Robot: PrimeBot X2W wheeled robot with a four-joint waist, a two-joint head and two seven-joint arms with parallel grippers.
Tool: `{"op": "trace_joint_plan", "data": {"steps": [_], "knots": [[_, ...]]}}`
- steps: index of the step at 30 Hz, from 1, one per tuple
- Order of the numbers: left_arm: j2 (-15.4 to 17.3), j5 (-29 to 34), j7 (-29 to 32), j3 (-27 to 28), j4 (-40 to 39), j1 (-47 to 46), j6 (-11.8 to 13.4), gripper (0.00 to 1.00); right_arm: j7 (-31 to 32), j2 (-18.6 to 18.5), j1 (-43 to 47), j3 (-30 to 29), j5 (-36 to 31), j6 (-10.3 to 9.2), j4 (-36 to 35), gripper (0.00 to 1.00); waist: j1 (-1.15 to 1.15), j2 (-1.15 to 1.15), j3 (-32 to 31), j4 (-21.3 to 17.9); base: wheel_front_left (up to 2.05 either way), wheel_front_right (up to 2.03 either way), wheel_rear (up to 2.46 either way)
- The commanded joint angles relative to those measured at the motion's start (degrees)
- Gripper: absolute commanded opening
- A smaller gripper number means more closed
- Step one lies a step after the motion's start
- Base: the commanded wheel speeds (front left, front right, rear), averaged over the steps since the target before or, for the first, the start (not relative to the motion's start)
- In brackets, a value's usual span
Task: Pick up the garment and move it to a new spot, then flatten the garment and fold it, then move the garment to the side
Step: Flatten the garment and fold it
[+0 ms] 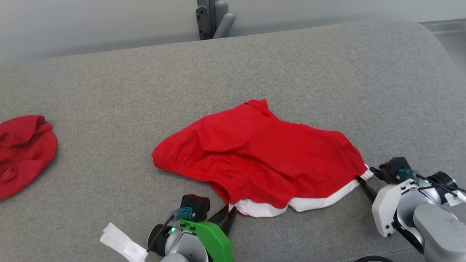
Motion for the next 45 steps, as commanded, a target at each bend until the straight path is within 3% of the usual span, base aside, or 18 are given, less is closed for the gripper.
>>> {"op": "trace_joint_plan", "data": {"steps": [1,3,11,15,18,22,23,28,33,36,39,42,45], "knots": [[0.0,-0.4,-0.4,-0.2,0.5,-1.1,0.4,0.01,0.0,-0.2,-0.3,0.4,0.5,-0.11,0.7,0.38,0.0,0.0,0.1,0.0,0.0,0.0,0.0],[0.0,-0.8,-0.7,-0.4,1.0,-1.4,0.4,0.0,-0.2,-0.2,-0.4,0.8,0.7,-0.11,0.9,0.0,0.0,0.0,0.1,0.1,0.0,0.0,0.0],[0.0,-2.4,-1.6,-0.3,1.2,-2.0,0.4,0.0,-1.6,-0.7,-1.2,1.2,2.6,-0.1,0.1,0.0,0.0,0.0,-0.1,0.2,0.0,0.0,0.0],[1.2,-5.2,-1.3,1.8,-3.0,-0.2,-0.1,0.0,-2.2,-1.3,-0.4,-1.1,8.4,-0.1,-3.6,0.0,0.0,0.0,-0.5,0.3,0.0,0.0,0.0],[3.4,-7.5,0.3,3.4,-10.0,1.8,-0.4,0.0,-0.6,-3.1,1.6,-3.7,17.0,-0.1,-11.0,0.0,0.0,0.0,-0.7,0.4,0.0,0.0,0.0],[7.3,-11.4,4.3,5.8,-24.1,5.7,-0.2,0.0,4.1,-7.0,5.7,-9.6,32.7,-0.08,-26.3,0.0,0.0,0.0,-0.8,0.5,0.0,0.0,0.0],[7.3,-11.4,4.3,5.8,-24.1,5.7,-0.2,0.0,4.1,-7.0,5.7,-9.6,32.7,-0.08,-26.3,0.0,0.0,0.0,-0.8,0.5,0.0,0.0,0.0],[11.7,-17.4,10.9,9.3,-43.8,7.7,1.1,0.0,9.1,-12.6,10.6,-19.6,47.5,-0.06,-43.6,0.0,0.0,0.0,0.3,0.8,0.0,0.0,0.0],[14.9,-22.7,19.0,13.7,-53.9,-0.2,2.9,0.0,11.1,-14.0,8.5,-27.9,54.8,-0.06,-51.9,0.0,0.0,0.0,4.1,1.6,0.0,0.0,0.0],[15.6,-25.1,24.5,16.2,-52.7,-10.5,4.2,0.0,12.8,-13.8,2.2,-30.3,53.9,-0.05,-51.5,0.0,0.0,0.0,7.9,2.0,0.0,0.0,0.0],[15.3,-26.4,29.0,18.0,-46.0,-23.9,5.9,0.0,14.5,-10.5,-8.7,-30.5,51.7,-0.05,-46.9,0.0,0.0,0.0,12.6,2.0,0.0,0.0,0.0],[14.5,-23.5,31.0,17.8,-36.4,-38.2,6.7,0.0,14.4,-4.9,-23.0,-31.3,45.7,-0.05,-37.4,0.0,0.0,0.0,17.7,1.6,0.0,0.0,0.0],[12.4,-19.8,28.7,17.3,-24.5,-50.4,6.3,0.0,10.7,3.4,-38.2,-33.4,36.1,-0.05,-24.4,0.0,0.0,0.0,21.6,0.9,0.0,0.0,0.0]]}}
